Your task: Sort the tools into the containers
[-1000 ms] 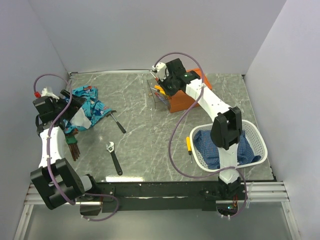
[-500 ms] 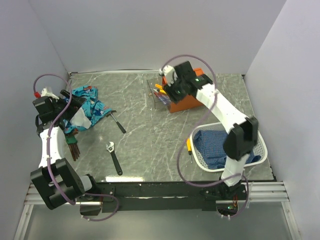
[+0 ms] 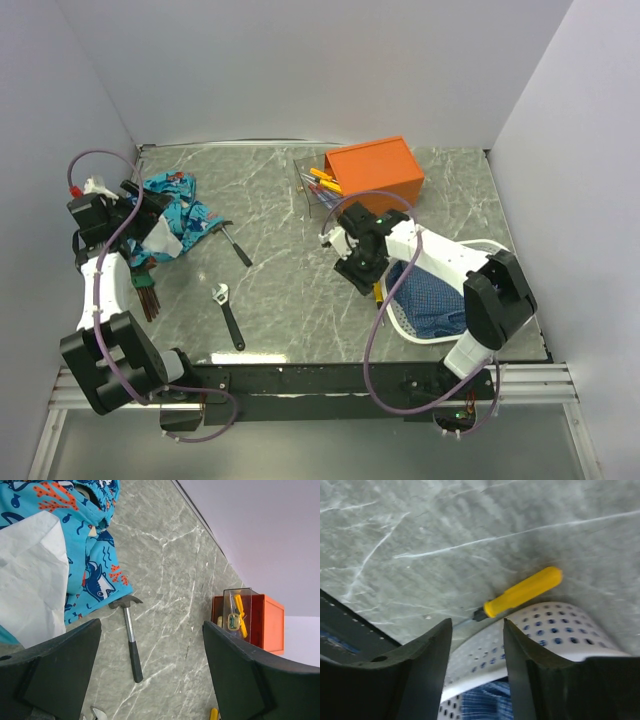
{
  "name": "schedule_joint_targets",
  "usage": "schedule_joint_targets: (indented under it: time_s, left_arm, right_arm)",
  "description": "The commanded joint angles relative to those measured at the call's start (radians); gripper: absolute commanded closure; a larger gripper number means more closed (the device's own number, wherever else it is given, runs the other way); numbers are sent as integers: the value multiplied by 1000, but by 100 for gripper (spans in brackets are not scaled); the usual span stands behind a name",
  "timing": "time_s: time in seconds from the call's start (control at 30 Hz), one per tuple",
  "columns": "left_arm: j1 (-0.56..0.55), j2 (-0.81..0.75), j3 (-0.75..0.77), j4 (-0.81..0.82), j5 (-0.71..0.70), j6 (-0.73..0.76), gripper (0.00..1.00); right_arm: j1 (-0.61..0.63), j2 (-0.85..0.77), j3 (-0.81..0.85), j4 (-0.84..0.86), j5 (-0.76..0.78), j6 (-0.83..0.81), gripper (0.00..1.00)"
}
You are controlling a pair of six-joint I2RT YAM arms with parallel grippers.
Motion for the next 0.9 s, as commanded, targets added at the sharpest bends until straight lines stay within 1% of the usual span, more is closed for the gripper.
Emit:
schedule_joint_targets:
  time_s: [0.0,0.07,0.2,0.23,0.3,0.37,0.47,0.63,0.67,0.87]
  left_arm:
    - [-2,-14,-8,39,10,-18,11]
    - [-4,-22,-21,48,13,-31,11]
    - [-4,-48,-45,53,15,-35,10]
    - [-4,-53,-47,52,15,-35,10]
    - [-4,-71,-57,52,12,-35,10]
    - [-5,-83,-65,58,7,-35,10]
    - [-4,-106,-83,62,1,-31,10]
    - [-2,-145,-114,71,1,-31,9]
    - [-2,-149,-128,106,3,-35,9]
    - [2,-154,-126,118,13,-49,9]
  right_arm:
    - [27,16,16,33,53,120,45]
    - [44,50,34,31,66,163,42]
    - [99,129,79,60,115,208,40]
    - [106,142,87,65,161,225,39]
    - [107,181,107,76,187,237,38]
    - [109,209,122,88,251,263,36]
    - [110,269,148,90,331,248,36]
    - [101,301,163,77,399,193,34]
    - [95,309,156,74,408,188,34]
    - [72,314,82,73,443,154,32]
